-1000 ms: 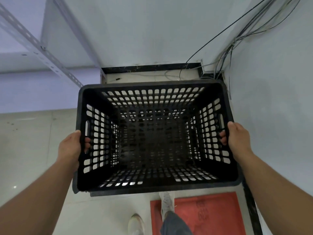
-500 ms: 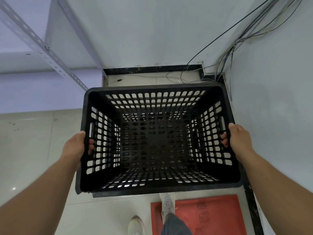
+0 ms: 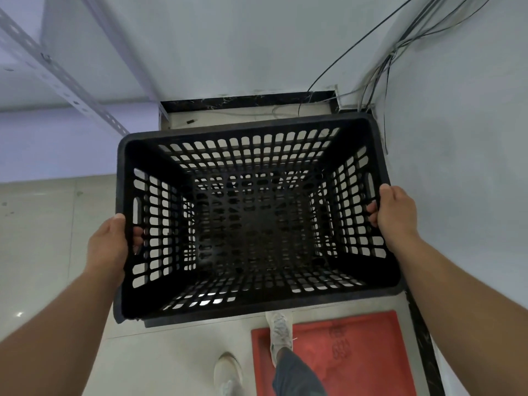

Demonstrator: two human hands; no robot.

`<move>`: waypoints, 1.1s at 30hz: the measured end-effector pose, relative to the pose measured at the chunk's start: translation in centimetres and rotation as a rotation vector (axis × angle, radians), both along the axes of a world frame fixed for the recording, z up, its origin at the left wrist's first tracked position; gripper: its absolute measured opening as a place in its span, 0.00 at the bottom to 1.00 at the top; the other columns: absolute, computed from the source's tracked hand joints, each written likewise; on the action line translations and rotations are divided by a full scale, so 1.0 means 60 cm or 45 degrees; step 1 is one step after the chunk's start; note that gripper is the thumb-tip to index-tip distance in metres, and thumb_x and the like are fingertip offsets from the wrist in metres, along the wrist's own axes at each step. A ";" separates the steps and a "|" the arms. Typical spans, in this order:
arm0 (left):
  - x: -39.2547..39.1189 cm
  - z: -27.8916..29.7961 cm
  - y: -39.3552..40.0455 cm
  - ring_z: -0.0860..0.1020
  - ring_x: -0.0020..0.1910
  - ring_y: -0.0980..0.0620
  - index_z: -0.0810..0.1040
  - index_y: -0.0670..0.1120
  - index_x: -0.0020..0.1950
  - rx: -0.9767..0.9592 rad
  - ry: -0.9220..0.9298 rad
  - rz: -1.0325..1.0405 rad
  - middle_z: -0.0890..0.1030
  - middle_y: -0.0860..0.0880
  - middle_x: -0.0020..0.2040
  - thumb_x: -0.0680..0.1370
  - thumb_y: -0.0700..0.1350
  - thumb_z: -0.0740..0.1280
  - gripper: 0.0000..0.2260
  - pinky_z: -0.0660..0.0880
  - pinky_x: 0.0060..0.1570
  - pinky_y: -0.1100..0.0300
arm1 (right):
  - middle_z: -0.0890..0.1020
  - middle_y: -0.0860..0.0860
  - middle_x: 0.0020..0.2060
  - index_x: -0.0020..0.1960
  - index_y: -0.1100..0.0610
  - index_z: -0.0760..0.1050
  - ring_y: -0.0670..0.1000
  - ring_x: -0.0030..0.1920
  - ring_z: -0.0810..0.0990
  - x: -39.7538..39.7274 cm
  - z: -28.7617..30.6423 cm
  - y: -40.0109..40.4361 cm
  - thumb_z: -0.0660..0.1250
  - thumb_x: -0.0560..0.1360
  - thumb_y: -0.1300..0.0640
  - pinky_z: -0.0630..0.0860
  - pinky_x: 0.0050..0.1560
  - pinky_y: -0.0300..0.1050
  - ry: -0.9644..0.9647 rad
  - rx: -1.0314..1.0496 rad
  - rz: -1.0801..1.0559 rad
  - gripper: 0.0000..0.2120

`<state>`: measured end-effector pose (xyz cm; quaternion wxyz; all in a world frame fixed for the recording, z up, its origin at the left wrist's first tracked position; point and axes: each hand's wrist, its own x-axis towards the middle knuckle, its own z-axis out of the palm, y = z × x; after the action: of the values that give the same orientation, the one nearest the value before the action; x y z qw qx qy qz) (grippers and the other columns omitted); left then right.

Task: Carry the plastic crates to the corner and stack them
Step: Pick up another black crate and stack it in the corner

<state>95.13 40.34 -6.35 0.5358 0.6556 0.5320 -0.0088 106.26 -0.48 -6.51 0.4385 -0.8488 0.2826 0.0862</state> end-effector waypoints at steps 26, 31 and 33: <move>0.010 0.032 0.015 0.69 0.31 0.50 0.74 0.42 0.49 -0.088 -0.030 0.040 0.75 0.46 0.36 0.78 0.47 0.56 0.11 0.68 0.31 0.58 | 0.78 0.56 0.35 0.44 0.53 0.71 0.52 0.29 0.72 -0.001 0.009 0.012 0.53 0.81 0.51 0.72 0.34 0.47 0.075 0.088 0.001 0.12; 0.005 0.021 0.012 0.69 0.30 0.50 0.74 0.42 0.49 0.008 -0.051 0.015 0.75 0.45 0.36 0.79 0.47 0.56 0.11 0.67 0.29 0.60 | 0.78 0.56 0.35 0.42 0.51 0.70 0.53 0.30 0.73 -0.013 0.005 0.010 0.52 0.81 0.51 0.71 0.34 0.46 0.054 0.070 0.016 0.12; 0.004 0.019 0.011 0.70 0.31 0.51 0.74 0.44 0.46 0.025 -0.069 0.011 0.75 0.46 0.36 0.80 0.47 0.55 0.11 0.68 0.31 0.60 | 0.78 0.56 0.35 0.42 0.51 0.70 0.53 0.30 0.73 -0.013 0.005 0.011 0.52 0.80 0.51 0.71 0.34 0.46 0.042 0.061 0.014 0.12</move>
<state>95.40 41.00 -5.23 0.5435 0.6585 0.5203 0.0164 105.49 0.21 -6.19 0.4534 -0.8382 0.2828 0.1093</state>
